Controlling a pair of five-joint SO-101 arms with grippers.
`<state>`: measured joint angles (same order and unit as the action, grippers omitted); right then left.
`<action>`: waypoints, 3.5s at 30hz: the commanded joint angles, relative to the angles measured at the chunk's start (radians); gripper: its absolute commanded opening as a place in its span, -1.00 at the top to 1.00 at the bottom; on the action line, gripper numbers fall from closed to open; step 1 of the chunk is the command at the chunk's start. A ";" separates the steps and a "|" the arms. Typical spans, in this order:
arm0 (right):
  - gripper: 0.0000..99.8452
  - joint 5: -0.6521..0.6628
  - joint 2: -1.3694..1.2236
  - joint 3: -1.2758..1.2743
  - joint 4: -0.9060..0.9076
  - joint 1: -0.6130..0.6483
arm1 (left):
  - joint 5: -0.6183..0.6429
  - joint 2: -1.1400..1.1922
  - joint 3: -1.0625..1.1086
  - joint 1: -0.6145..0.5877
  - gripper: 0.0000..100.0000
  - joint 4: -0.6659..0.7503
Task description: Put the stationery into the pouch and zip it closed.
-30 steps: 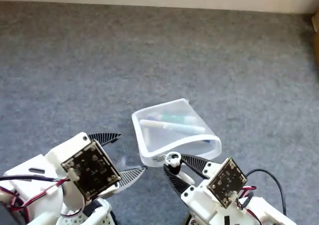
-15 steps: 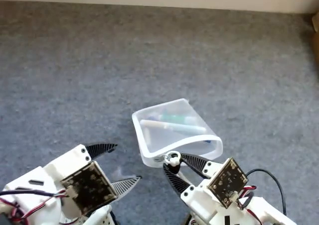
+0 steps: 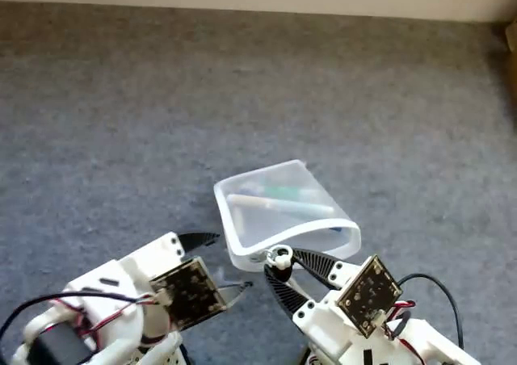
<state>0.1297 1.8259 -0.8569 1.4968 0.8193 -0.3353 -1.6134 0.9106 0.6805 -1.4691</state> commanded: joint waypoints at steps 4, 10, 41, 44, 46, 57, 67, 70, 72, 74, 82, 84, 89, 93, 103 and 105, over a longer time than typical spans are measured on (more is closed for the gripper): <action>0.99 -0.009 0.007 0.048 -0.021 -0.010 | -0.066 -0.044 0.170 0.013 0.47 0.195; 0.99 -0.009 0.007 0.048 -0.007 -0.010 | -0.064 -0.101 0.237 0.013 0.48 0.276; 0.99 -0.115 0.008 0.048 -0.093 -0.248 | -0.060 -0.211 0.302 -0.019 0.99 0.269; 0.99 -0.115 0.007 0.047 -0.093 -0.260 | -0.035 -0.211 0.278 -0.053 0.99 0.256; 0.99 -0.115 0.007 0.047 -0.093 -0.262 | -0.035 -0.211 0.274 -0.062 0.99 0.247; 0.99 -0.115 0.007 0.047 -0.104 -0.263 | -0.040 -0.211 0.257 -0.062 0.99 0.216; 0.99 -0.115 0.008 0.047 -0.202 -0.421 | -0.040 -0.211 0.220 -0.062 0.99 0.169; 0.99 -0.115 0.008 0.047 -0.226 -0.458 | -0.041 -0.211 0.214 -0.062 0.99 0.153; 0.99 -0.115 0.008 0.047 -0.237 -0.473 | -0.041 -0.211 0.213 -0.064 0.99 0.149; 0.99 -0.115 0.008 0.047 -0.242 -0.483 | -0.041 -0.211 0.217 -0.064 0.99 0.149; 0.99 -0.109 0.007 0.044 -0.240 -0.573 | -0.041 -0.211 0.214 -0.064 0.99 0.149; 0.99 -0.107 0.008 0.018 -0.252 -0.622 | -0.041 -0.211 0.214 -0.064 0.99 0.149; 0.99 -0.107 0.008 -0.082 -0.326 -0.743 | -0.041 -0.211 0.216 -0.064 0.99 0.149; 0.99 -0.107 0.010 -0.099 -0.355 -0.846 | -0.041 -0.211 0.220 -0.093 0.99 0.150; 0.99 -0.025 0.008 -0.105 -0.387 -1.058 | -0.041 -0.211 0.222 -0.127 0.99 0.153; 0.99 -0.025 0.008 -0.105 -0.383 -1.055 | -0.041 -0.211 0.223 -0.124 0.99 0.155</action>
<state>0.0836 1.8274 -0.9705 1.1638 -0.1519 -0.3874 -1.8159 1.1638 0.6038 -1.3004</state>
